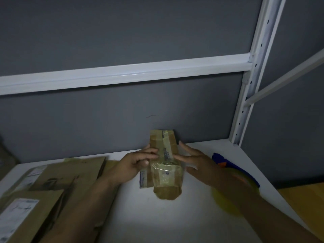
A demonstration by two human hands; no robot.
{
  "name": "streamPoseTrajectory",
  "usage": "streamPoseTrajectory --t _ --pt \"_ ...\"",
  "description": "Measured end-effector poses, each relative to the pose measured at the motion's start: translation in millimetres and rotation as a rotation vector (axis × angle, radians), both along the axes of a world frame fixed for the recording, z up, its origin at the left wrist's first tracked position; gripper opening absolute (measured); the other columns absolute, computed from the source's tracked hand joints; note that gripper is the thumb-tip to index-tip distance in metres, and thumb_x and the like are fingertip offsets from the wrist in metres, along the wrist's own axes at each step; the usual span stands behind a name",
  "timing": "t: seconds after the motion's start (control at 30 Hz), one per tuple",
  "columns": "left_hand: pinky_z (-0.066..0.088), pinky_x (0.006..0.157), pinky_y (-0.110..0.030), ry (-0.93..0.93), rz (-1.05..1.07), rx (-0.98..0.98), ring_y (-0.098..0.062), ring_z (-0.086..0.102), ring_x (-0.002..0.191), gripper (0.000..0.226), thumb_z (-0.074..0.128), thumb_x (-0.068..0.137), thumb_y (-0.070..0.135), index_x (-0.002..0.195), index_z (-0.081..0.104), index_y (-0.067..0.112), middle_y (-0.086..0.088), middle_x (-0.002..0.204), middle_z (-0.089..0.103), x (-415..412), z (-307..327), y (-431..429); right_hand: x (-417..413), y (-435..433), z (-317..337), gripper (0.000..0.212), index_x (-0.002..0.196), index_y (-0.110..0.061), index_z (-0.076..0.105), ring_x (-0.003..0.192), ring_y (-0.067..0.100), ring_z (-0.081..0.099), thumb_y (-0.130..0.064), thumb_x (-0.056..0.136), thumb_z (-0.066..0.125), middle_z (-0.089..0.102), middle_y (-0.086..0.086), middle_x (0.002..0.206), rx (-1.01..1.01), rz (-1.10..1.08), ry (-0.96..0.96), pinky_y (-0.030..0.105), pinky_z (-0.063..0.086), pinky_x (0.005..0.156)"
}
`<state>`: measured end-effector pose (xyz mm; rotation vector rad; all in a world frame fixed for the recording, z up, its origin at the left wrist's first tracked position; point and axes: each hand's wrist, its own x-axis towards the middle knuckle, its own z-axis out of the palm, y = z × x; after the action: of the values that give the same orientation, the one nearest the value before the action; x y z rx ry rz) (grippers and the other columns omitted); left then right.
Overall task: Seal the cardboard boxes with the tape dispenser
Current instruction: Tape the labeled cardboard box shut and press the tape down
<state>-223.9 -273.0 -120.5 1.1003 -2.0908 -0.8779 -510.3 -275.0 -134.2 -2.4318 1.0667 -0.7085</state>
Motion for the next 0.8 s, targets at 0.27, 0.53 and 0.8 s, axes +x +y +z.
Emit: streamPoseTrajectory --t 0.27,0.53,0.8 --pt "0.025 0.112 -0.014 -0.043 0.060 -0.302 0.002 0.038 0.135 0.036 0.082 0.073 0.027 0.107 0.071 0.025 0.025 0.129 0.056 -3.6 -17.1 -8.2 9.7 -5.4 8.7 0.055 0.138 -0.019 0.049 0.142 -0.004 0.011 -0.032 0.088 0.067 0.026 -0.014 0.152 -0.064 0.052 0.095 0.025 0.022 0.116" --pt "0.030 0.111 -0.016 -0.030 0.128 -0.427 -0.002 0.036 0.138 0.055 0.073 0.073 0.055 0.114 0.063 0.018 0.025 0.134 0.052 -17.8 -32.9 4.4 21.7 4.0 1.8 0.059 0.137 -0.016 0.046 0.137 -0.005 0.024 -0.038 0.086 0.068 0.031 -0.017 0.146 -0.046 0.013 -0.017 0.011 0.024 0.110" --pt "0.036 0.088 -0.007 -0.002 0.287 -0.501 -0.004 0.051 0.102 0.056 0.058 0.078 0.069 0.078 0.061 0.013 0.007 0.100 0.061 -39.5 -24.9 -1.3 51.4 2.4 -4.5 0.032 0.086 -0.017 0.053 0.092 0.014 0.054 -0.049 0.086 0.049 0.058 0.001 0.099 -0.160 -0.211 -0.190 0.031 0.051 0.078"
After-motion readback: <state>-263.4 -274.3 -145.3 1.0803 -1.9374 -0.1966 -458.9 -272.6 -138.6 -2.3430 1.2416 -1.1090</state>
